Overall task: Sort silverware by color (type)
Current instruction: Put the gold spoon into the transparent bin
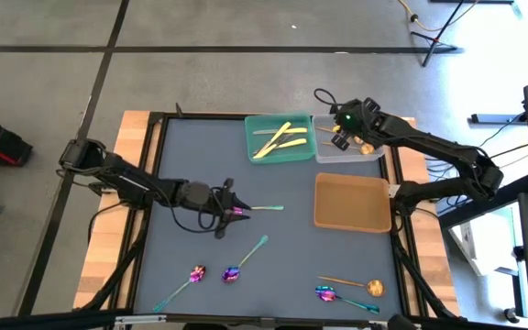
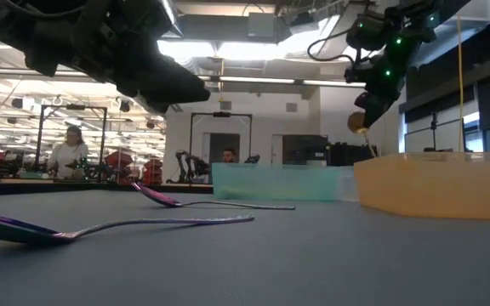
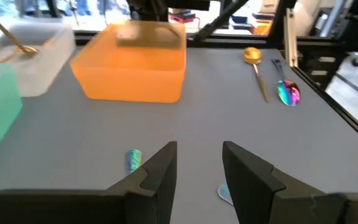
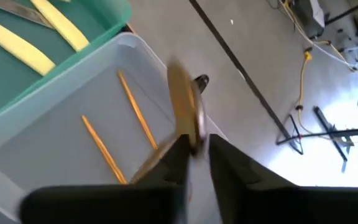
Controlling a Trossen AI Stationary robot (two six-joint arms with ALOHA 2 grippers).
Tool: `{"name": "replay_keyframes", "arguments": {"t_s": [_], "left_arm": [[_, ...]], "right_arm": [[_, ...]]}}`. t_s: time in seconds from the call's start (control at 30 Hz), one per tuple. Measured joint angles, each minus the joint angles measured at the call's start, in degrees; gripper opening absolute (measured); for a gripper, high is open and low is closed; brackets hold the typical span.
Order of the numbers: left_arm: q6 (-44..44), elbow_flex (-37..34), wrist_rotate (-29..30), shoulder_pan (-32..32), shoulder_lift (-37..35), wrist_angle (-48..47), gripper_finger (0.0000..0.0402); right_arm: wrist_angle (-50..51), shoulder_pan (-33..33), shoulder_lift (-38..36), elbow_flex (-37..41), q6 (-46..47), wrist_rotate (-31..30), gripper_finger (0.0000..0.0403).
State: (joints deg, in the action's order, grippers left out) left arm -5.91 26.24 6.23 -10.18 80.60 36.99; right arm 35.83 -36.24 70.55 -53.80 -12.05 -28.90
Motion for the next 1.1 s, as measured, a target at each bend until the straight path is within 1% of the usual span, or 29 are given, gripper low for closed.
{"name": "replay_keyframes", "arguments": {"t_s": [0.1,0.2,0.3,0.37,0.47,0.53,0.63,0.73,0.9,0.97,1.1], "left_arm": [[-0.6,0.0,2.3,-1.3,0.0,0.0,0.0124],[-1.8,0.0,2.6,-2.8,0.0,0.0,0.0124],[-3.0,0.0,3.3,-5.1,0.7,0.8,0.0124],[-3.2,0.0,3.8,-7.0,1.7,2.3,0.0124],[-4.3,0.0,3.9,-9.5,4.2,6.8,0.0124],[-4.7,0.0,4.2,-10.9,6.2,10.1,0.0124],[-6.6,1.0,7.0,-12.6,9.0,13.0,0.0124],[-7.7,4.0,8.8,-13.9,12.2,12.4,0.0124],[-7.7,10.9,8.7,-16.0,17.5,10.0,0.0124],[-7.7,13.7,8.7,-16.7,19.1,7.6,0.0124],[-7.7,18.7,9.6,-18.6,21.7,3.2,0.0124]], "right_arm": [[-0.6,-0.7,0.5,0.0,0.1,-0.1,0.0107],[-1.0,-0.9,0.4,0.0,0.1,0.1,0.0162],[-1.7,-0.5,-1.0,0.0,0.7,4.5,0.02],[-1.6,1.1,-2.1,0.0,2.2,7.6,0.0213],[-0.7,4.8,-4.7,0.0,4.3,10.0,0.0217],[-0.8,8.5,-6.6,0.0,5.7,10.9,0.0213],[0.5,15.2,-9.0,0.0,7.6,12.4,0.0205],[3.0,22.9,-11.1,0.0,11.0,12.8,0.0197],[8.4,36.7,-12.4,-0.1,18.0,15.2,0.0189],[11.3,42.3,-12.3,0.0,20.1,16.1,0.0189],[10.7,53.2,-12.0,1.5,26.2,16.5,0.0188]]}}
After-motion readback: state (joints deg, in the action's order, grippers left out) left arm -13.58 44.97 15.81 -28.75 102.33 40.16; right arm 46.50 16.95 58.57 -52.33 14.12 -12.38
